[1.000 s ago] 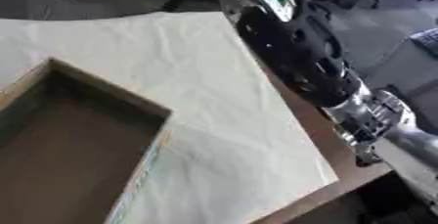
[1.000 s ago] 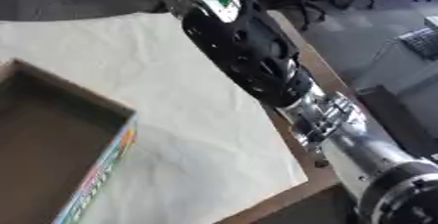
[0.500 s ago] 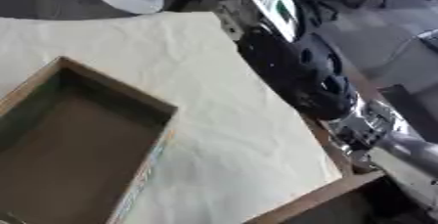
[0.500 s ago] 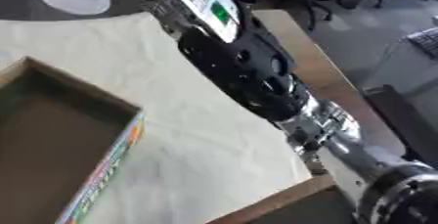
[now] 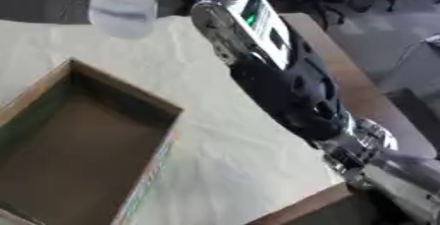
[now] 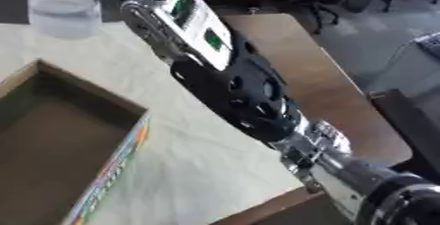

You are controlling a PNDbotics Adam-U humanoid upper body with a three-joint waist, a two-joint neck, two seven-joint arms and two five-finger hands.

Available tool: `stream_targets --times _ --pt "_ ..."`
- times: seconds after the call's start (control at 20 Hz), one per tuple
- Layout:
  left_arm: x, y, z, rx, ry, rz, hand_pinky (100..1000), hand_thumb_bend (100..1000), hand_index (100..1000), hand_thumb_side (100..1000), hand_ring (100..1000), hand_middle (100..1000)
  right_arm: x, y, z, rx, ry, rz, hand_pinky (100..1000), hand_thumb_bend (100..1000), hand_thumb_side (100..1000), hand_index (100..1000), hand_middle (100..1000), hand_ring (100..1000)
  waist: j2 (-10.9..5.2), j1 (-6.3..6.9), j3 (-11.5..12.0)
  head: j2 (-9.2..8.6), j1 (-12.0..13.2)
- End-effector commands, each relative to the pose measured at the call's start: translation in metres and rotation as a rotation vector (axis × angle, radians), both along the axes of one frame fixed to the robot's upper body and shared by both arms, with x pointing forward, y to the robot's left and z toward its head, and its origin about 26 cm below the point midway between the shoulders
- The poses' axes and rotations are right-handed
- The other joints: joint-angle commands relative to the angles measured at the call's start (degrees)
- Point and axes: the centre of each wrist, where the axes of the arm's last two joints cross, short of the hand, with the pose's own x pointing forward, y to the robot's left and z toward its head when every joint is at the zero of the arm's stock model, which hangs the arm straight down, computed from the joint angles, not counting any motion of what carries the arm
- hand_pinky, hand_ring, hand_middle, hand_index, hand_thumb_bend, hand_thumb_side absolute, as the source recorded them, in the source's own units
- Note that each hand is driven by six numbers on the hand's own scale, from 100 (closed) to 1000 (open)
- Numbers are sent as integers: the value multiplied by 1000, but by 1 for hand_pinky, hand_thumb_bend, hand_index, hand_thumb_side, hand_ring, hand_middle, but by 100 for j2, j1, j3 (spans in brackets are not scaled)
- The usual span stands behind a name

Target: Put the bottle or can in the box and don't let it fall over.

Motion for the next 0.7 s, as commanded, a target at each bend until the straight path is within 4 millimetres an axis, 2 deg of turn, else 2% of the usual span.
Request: stream_targets --times 0.05,0.45,0.7 --pt "-4 5 15 29 -38 17 1000 204 718 689 1000 1000 -6 5 3 -5 -47 5 861 100 470 139 386 393 -125 35 39 0 -35" --pt "-4 6 20 15 -69 37 1000 207 716 682 1000 1000 7 19 -17 10 -32 10 863 100 470 140 392 401 -48 30 251 5 -72" --pt "-8 11 23 5 -85 75 1000 209 716 677 1000 1000 17 25 -31 31 -8 12 862 100 470 146 406 416 -65 7 273 48 -29"
